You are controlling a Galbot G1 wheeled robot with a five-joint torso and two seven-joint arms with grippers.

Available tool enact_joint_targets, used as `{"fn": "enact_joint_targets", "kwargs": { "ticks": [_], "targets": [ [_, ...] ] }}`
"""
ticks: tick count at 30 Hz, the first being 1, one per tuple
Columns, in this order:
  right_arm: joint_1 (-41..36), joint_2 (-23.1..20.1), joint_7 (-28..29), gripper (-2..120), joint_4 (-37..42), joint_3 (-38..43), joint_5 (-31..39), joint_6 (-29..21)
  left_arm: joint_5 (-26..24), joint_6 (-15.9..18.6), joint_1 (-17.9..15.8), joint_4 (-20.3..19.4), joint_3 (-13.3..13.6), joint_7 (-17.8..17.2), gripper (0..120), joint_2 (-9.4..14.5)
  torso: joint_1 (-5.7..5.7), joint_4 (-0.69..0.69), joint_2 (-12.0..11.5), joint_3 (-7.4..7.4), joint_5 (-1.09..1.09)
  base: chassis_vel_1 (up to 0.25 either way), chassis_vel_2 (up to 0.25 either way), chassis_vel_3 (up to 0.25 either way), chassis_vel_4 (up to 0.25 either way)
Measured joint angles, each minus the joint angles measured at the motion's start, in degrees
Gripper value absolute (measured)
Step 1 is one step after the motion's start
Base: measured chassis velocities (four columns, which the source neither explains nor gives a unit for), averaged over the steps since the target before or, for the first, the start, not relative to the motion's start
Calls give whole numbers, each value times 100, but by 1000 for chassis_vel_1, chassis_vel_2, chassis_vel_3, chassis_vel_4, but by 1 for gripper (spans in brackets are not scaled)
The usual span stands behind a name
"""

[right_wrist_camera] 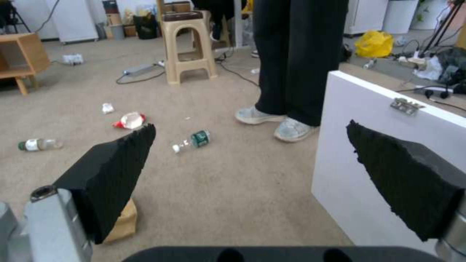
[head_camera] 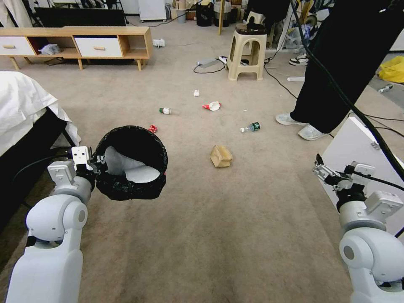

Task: Pick up the trash bin and place the garbage on the floor into it.

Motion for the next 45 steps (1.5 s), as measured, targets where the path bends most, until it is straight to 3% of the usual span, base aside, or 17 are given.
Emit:
{"fn": "enact_joint_targets", "kwargs": {
  "ticks": [45],
  "targets": [
    [86, 19, -4, 100, -69, -18, -18, -8, -2, -50, -47, 88, 11, -5, 0, -16, 0, 0, -1, 0, 0, -70, 71, 72, -69]
  ]
}}
